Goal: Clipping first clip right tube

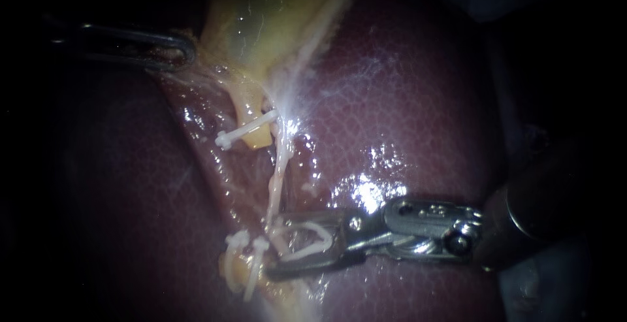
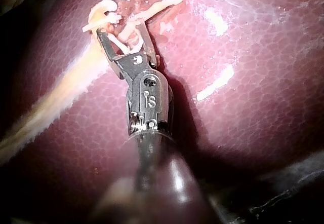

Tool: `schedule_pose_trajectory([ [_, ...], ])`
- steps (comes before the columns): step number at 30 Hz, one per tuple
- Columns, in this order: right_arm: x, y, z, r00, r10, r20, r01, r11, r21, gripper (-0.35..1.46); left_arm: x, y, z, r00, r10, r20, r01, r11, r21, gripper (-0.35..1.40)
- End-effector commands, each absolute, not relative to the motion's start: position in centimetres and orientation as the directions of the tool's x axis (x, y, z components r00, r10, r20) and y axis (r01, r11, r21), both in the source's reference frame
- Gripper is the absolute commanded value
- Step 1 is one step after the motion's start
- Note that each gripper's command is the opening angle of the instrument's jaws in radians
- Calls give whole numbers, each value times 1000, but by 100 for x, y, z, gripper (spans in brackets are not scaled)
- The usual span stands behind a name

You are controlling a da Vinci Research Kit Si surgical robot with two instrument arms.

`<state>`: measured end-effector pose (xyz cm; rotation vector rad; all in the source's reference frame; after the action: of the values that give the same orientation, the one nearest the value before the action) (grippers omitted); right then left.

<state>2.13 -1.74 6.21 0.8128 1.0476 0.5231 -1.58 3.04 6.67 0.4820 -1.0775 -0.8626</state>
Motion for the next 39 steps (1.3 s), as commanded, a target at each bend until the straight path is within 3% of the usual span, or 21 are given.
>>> schedule_pose_trajectory([
  [1,213,-174,620,423,722,-548,-4,607,795,48,-158,304,667,205,-803,559,370,593,715,-35],
  [13,185,-154,561,414,737,-534,-19,593,805,49,-158,304,667,206,-803,559,370,593,715,-35],
  [19,158,-140,551,409,744,-528,-32,590,806,49,-158,304,667,206,-803,559,370,593,715,-35],
  [25,157,-142,571,408,741,-533,-36,596,802,49,-157,304,667,206,-803,559,370,593,715,-35],
  [35,173,-156,642,415,738,-532,-28,595,804,49,-158,303,668,206,-803,560,370,593,715,-35],
  [39,184,-158,651,377,765,-522,-1,564,826,49,-158,303,668,206,-803,560,370,593,715,-35],
])
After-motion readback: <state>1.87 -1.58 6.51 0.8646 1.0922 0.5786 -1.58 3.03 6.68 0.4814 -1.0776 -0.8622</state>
